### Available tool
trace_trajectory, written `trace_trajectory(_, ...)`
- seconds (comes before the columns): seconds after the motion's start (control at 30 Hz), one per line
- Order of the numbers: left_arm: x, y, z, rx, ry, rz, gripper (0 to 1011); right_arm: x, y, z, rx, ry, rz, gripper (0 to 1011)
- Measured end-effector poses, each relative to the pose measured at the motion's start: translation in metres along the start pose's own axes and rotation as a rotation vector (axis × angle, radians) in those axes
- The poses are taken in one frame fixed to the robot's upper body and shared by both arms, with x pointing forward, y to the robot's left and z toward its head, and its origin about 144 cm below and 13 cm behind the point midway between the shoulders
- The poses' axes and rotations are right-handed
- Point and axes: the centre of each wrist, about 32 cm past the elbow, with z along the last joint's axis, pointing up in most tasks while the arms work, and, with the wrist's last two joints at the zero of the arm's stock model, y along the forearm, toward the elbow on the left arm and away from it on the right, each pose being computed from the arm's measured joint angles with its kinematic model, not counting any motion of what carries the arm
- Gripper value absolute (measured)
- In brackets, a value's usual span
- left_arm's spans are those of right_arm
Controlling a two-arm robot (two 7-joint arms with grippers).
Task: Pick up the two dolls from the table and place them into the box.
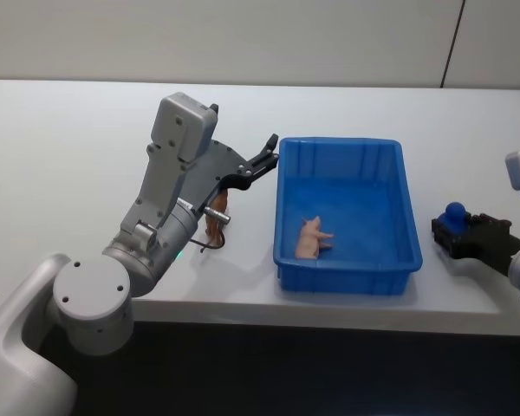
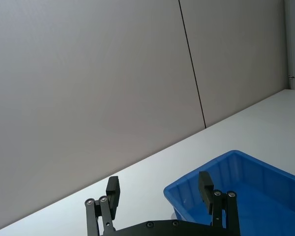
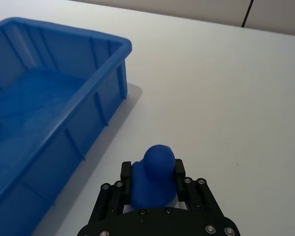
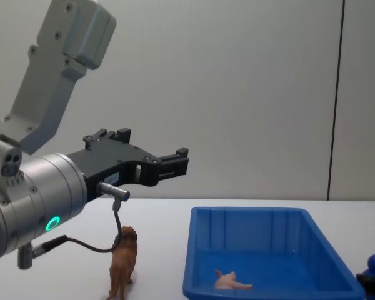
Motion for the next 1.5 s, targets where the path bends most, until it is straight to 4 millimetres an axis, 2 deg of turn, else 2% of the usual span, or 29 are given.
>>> trace_trajectory(0.33, 0.0, 0.0, 0.0, 0.0, 0.0, 0.0, 1001, -0.002, -0.004, 0.015, 0.088, -0.029, 0.001, 430)
trace_trajectory(0.63, 0.0, 0.0, 0.0, 0.0, 0.0, 0.0, 1001, -0.011, -0.01, 0.041, 0.204, -0.072, 0.039, 369)
trace_trajectory(0.9, 0.0, 0.0, 0.0, 0.0, 0.0, 0.0, 1001, -0.03, -0.012, 0.063, 0.291, -0.123, 0.123, 321)
trace_trajectory(1.17, 0.0, 0.0, 0.0, 0.0, 0.0, 0.0, 1002, -0.047, -0.007, 0.067, 0.317, -0.157, 0.186, 283)
trace_trajectory(1.33, 0.0, 0.0, 0.0, 0.0, 0.0, 0.0, 1001, -0.054, -0.004, 0.065, 0.314, -0.171, 0.204, 386)
trace_trajectory(1.37, 0.0, 0.0, 0.0, 0.0, 0.0, 0.0, 1001, -0.055, -0.004, 0.065, 0.313, -0.172, 0.205, 449)
trace_trajectory(1.5, 0.0, 0.0, 0.0, 0.0, 0.0, 0.0, 1001, -0.057, -0.002, 0.063, 0.311, -0.175, 0.209, 557)
